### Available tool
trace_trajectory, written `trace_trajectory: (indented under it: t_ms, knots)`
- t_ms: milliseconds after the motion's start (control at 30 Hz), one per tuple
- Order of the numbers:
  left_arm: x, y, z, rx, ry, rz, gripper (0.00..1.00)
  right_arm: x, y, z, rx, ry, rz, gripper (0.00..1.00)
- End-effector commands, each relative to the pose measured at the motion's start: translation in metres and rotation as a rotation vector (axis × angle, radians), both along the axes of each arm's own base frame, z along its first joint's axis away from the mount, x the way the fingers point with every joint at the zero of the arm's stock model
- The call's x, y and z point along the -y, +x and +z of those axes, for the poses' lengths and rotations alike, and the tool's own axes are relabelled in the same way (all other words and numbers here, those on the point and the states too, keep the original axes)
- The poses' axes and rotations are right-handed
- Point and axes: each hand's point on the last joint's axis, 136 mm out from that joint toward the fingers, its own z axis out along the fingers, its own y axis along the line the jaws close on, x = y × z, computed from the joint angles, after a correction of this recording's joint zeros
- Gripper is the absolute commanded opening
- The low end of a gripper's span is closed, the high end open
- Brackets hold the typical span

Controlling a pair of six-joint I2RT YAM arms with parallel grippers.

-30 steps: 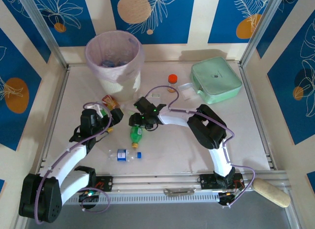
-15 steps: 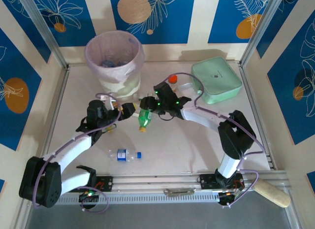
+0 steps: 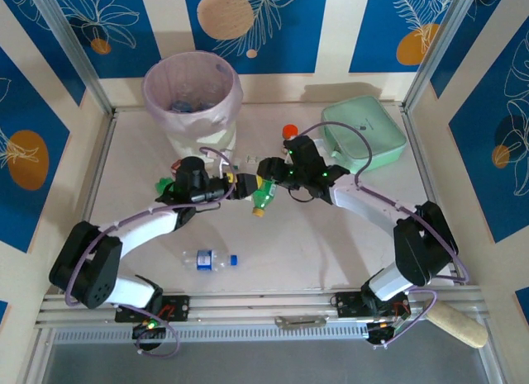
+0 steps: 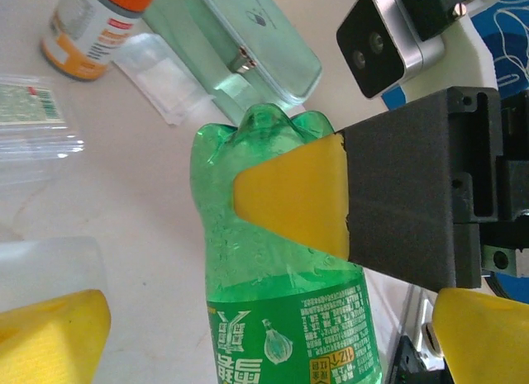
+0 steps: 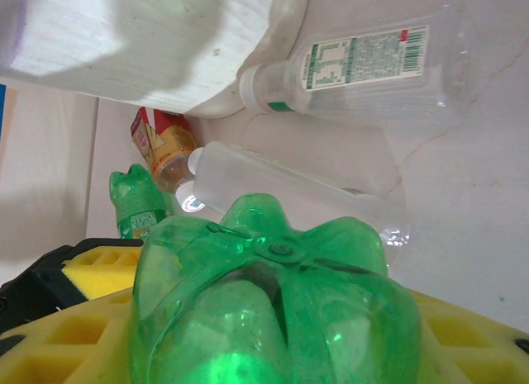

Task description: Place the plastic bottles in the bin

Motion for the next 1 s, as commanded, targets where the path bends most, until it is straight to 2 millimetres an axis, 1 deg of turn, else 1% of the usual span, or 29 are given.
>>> trace_trajectory:
  t_ms: [0,167,400,500,700,967]
  knots:
    - [0.02,-0.01,0.012,0.037,-0.032,-0.1,0.99,-0.002,-0.006,0.014,0.033,0.026,0.019,0.55]
    - [0.028,-0.016,0.009,0.016,-0.032,-0.138,0.97,0.002,-0.004,0.013,0.039,0.018,0.01,0.55]
    - [0.019,-0.022,0.004,0.012,-0.019,-0.108,0.97,0.022,0.002,0.013,0.053,-0.009,-0.045,0.55]
    - [0.019,-0.025,0.004,0.014,-0.013,-0.113,0.97,0.027,0.002,0.017,0.064,0.005,-0.064,0.55]
    - [0.031,-0.029,0.002,0.004,-0.024,-0.156,0.96,0.021,0.001,0.026,0.084,0.036,-0.054,0.55]
    - [0.046,-0.034,-0.004,-0.006,-0.017,-0.2,0.95,0.015,0.001,0.03,0.086,0.049,-0.043,0.55]
